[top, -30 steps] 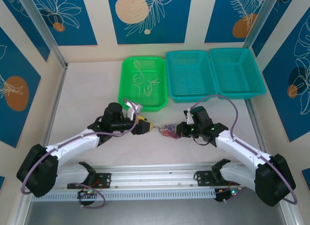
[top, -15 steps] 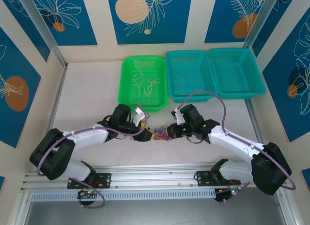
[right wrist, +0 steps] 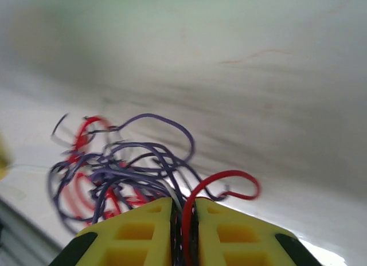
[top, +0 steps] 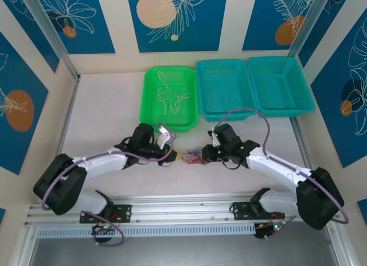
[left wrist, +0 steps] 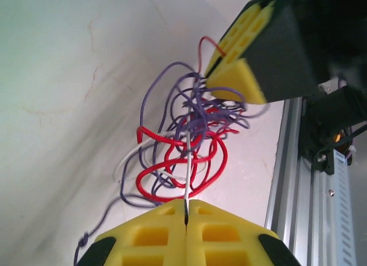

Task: Untangle the cables

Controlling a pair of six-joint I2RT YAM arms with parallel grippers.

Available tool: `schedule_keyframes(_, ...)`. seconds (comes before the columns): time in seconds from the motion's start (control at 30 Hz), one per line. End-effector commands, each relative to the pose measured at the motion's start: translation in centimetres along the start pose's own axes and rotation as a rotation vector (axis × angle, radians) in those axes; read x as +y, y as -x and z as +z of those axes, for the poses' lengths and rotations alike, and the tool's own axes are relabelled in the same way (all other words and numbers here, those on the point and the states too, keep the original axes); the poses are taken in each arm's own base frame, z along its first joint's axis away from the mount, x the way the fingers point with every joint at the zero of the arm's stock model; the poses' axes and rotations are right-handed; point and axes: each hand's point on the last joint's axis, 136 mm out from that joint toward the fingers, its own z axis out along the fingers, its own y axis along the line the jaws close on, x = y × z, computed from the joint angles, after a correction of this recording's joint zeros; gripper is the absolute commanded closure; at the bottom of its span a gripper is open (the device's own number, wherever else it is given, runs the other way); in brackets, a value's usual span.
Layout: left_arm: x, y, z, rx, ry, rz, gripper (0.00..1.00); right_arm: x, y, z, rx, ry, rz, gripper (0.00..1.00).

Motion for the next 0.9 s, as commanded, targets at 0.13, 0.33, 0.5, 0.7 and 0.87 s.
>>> schedule_keyframes(0.13,-0.2,1.6,-1.4,-0.071,0.064,0.031,1.0,-9.8,-2.2,-1.0,0.025,-0.327,0.388,0.8)
schedule_keyframes(0.33,-0.3,1.3,-1.1,-0.07,0.04,0.007,1.0,-9.3,-1.0,-2.6,-0.035,-0.288,0.378,0.49)
schedule_keyframes(0.5,-0.4,1.6,-0.7,-0.085,0.017,-0.01,1.0,-4.1,1.4,-3.7,-0.117,-0.163,0.123,0.41)
schedule_keyframes(0.7,-0.2,1.8,-0.7,-0.086,0.032,-0.007,1.0,1.8,1.5,-2.1,-0.126,-0.106,-0.208,0.41)
schedule_keyframes(0.87,-0.4,2.1,-1.4,-0.111,0.051,0.0,1.0,1.4,2.1,0.7,-0.105,-0.292,-0.349,0.33)
